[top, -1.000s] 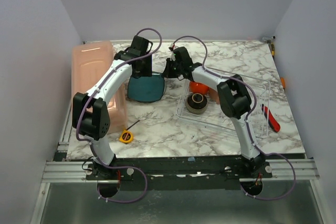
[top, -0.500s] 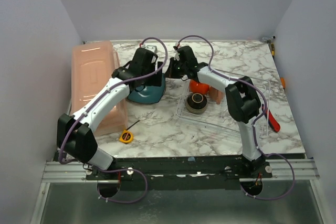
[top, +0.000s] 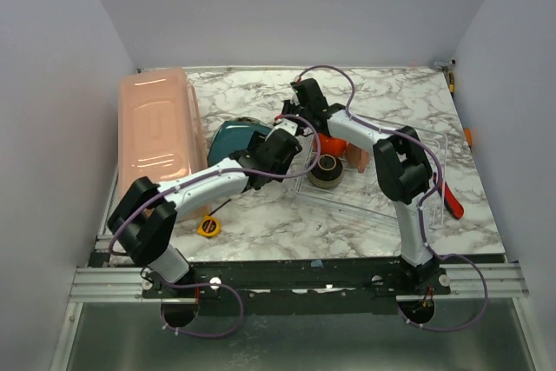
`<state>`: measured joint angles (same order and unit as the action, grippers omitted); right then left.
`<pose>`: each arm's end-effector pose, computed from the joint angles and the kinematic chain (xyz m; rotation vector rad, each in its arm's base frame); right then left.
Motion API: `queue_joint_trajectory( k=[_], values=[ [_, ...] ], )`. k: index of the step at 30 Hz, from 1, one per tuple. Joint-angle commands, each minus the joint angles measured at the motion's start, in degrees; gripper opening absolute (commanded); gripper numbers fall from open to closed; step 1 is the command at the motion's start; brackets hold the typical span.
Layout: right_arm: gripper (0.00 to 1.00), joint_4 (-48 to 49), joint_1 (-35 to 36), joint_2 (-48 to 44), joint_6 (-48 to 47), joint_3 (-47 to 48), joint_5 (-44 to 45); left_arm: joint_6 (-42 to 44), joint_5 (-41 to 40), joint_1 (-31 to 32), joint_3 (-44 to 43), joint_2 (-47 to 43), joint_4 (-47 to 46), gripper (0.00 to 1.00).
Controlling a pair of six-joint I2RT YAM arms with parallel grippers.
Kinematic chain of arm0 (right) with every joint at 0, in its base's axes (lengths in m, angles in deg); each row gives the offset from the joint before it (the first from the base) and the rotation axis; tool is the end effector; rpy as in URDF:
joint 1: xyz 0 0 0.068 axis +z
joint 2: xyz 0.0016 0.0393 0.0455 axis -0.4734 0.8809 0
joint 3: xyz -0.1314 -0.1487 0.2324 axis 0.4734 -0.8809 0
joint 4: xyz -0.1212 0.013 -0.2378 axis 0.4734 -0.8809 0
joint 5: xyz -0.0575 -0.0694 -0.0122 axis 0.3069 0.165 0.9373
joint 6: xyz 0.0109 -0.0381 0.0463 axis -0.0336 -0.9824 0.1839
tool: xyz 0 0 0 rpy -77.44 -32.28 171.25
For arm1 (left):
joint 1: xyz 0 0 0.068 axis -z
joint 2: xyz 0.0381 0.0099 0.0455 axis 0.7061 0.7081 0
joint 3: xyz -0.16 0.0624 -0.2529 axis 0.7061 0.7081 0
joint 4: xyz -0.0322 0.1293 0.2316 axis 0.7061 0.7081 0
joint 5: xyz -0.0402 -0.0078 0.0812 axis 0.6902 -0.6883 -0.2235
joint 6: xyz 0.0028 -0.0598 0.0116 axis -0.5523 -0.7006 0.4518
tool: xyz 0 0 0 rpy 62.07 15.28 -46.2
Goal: Load the mixed dishes into the dish rack
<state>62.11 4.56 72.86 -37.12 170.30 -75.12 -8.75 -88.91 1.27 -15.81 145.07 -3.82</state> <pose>0.4341 0.2957 0.2140 -0.0667 2.4422 0.9394 0.2446 -0.2254 0.2670 0.4892 2.2513 0.0535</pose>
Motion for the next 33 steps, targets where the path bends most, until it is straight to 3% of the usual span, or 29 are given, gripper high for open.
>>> queue_joint_trajectory(
  k=[1, 10, 17, 21, 24, 32, 33],
  values=[
    [0.0, -1.67, 0.05, -2.89, 2.28, 1.02, -4.01, 2.61, -11.83, 1.71, -2.31, 6.76, -0.43, 0.73],
    [0.0, -1.99, -0.39, -3.77, 3.37, 1.19, -5.66, 2.53, -19.44, 2.85, -6.34, 15.77, 4.5, 0.59],
    [0.0, -1.9, -0.46, -4.64, 3.69, 0.59, -6.27, 1.44, -23.56, 3.18, -9.95, 19.38, 9.21, 0.43],
    [0.0, -1.33, -0.52, -5.16, 4.11, 0.4, -6.84, 2.14, -24.35, 3.68, -10.44, 19.82, 9.68, 0.26],
    [0.0, -0.85, -0.47, -5.21, 4.51, 0.17, -8.02, 3.1, -24.63, 3.88, -10.27, 19.5, 9.23, 0.0],
    [0.0, -0.32, -1.33, -8.43, 2.49, -2.21, -8.66, 5.49, -26.81, 5.12, -10.44, 16.35, 8.68, 0.0],
    [0.04, -0.25, -1.87, -8.99, 2.43, -2.8, -9.45, 5.37, -27.28, 5.3, -10.71, 15.9, 8.99, 0.0]
  ],
)
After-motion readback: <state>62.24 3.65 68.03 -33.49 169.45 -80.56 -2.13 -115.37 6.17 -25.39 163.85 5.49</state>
